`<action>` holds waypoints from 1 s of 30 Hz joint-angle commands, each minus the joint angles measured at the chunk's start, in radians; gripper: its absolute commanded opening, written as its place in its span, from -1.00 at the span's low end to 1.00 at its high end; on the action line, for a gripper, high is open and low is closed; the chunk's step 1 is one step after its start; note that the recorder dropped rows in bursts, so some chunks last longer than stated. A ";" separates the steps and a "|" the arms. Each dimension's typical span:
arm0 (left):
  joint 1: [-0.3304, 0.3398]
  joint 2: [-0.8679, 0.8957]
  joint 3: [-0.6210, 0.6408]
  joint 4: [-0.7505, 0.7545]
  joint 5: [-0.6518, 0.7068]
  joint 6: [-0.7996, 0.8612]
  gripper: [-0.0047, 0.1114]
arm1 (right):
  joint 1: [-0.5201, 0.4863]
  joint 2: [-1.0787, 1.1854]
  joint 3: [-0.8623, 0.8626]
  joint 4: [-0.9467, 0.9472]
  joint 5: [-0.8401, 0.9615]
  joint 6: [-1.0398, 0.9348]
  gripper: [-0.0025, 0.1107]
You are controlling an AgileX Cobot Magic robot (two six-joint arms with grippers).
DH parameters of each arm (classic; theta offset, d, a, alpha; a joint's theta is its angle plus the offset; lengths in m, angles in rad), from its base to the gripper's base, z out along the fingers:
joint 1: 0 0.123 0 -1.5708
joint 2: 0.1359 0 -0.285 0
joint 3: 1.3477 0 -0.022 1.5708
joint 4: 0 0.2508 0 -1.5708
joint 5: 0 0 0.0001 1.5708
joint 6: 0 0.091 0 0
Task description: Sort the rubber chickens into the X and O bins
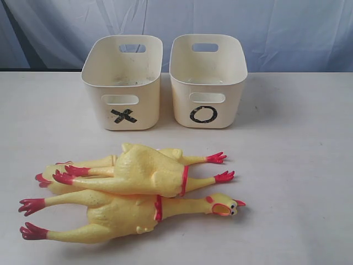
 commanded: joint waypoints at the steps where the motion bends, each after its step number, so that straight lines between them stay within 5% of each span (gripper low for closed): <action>1: -0.001 -0.005 0.002 -0.001 -0.053 -0.006 -0.92 | 0.004 -0.006 0.008 0.001 -0.016 -0.003 -0.96; 8: -0.001 -0.005 0.002 -0.182 -0.202 -0.030 -0.92 | 0.004 -0.006 0.008 0.018 -0.016 -0.003 -0.96; 19: -0.001 0.031 -0.061 -0.385 -0.187 -0.035 -0.92 | 0.004 -0.006 0.008 0.018 -0.016 -0.003 -0.96; 30: -0.001 0.345 -0.345 -0.385 0.046 0.025 -0.92 | 0.004 -0.006 0.008 0.018 -0.016 -0.003 -0.96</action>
